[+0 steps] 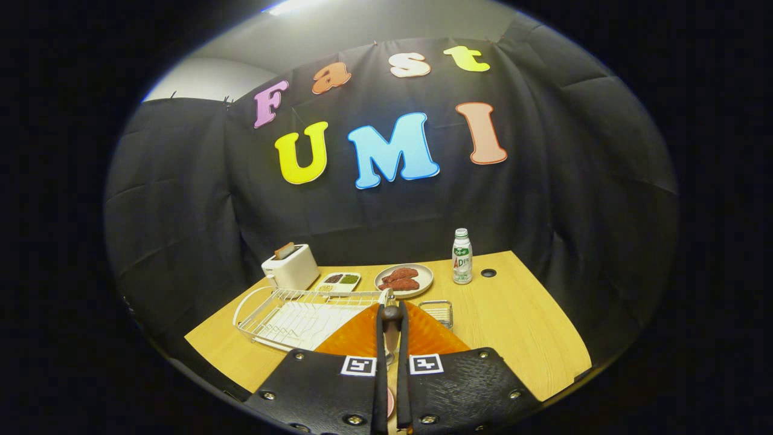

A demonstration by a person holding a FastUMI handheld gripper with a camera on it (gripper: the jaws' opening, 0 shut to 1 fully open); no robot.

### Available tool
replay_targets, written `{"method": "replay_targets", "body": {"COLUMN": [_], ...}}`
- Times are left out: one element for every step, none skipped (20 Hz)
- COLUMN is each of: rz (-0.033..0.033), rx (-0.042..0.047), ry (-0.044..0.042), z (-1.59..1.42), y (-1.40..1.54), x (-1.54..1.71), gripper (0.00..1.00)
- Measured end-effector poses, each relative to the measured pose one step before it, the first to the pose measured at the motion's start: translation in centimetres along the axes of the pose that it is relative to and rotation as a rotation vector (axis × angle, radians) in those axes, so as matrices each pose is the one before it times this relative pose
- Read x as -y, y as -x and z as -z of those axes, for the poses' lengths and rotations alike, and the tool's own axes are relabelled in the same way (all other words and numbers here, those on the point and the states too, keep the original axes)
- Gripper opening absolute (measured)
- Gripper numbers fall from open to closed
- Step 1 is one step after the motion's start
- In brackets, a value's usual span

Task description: Take the plate from the dish rack, then take the spoon from the basket and place it into the plate.

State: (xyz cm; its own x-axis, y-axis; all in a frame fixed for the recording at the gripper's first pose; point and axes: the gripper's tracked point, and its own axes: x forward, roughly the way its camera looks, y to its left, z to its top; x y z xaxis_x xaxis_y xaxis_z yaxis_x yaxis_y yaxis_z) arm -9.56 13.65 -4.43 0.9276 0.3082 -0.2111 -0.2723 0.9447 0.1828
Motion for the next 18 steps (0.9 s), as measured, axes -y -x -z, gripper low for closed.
{"method": "replay_targets", "body": {"rz": [-0.01355, -0.01642, -0.01904, -0.01442, -0.01336, -0.01543, -0.01671, -0.01644, -0.01410, -0.01461, -0.01306, -0.00942, -0.01203, -0.01230, -0.01101, -0.00950, -0.00599, -0.00447], "rx": [-0.01209, -0.01716, -0.02014, -0.02288, -0.02560, -0.01445, -0.00920, -0.01204, -0.01208, -0.01383, -0.01216, -0.01401, -0.00969, -0.00437, -0.00260, -0.00445, -0.00767, -0.01103], "ry": [-0.00613, -0.00938, -0.00605, -0.00482, -0.00202, -0.00275, -0.00084, 0.00258, 0.00321, 0.00469, 0.00367, -0.00019, -0.00385, -0.00570, -0.00176, 0.00158, 0.00311, 0.00353], "z": [0.741, 0.905, 0.997, 0.914, 1.133, 0.704, 0.443, 0.526, 0.657, 0.543, 0.460, 0.415, 0.325, 0.100, 0.218, 0.289, 0.439, 0.457], "y": [-0.075, -0.063, -0.138, -0.066, -0.441, -0.305, -0.287, -0.360, -0.405, -0.407, -0.566, -0.437, -0.298, -0.323, -0.333, -0.516, -0.529, -0.427], "x": [-0.561, -0.723, -0.733, -0.620, -0.657, -0.753, -0.769, -0.577, -0.583, -0.560, -0.444, -0.350, -0.391, -0.382, -0.425, -0.261, -0.144, -0.104], "gripper": [0.06, 0.06, 0.06, 0.06, 0.06, 0.06, 0.06, 0.06, 0.06, 0.06, 0.06, 0.06, 0.06, 0.06, 0.06, 0.06, 0.06, 0.06]}}
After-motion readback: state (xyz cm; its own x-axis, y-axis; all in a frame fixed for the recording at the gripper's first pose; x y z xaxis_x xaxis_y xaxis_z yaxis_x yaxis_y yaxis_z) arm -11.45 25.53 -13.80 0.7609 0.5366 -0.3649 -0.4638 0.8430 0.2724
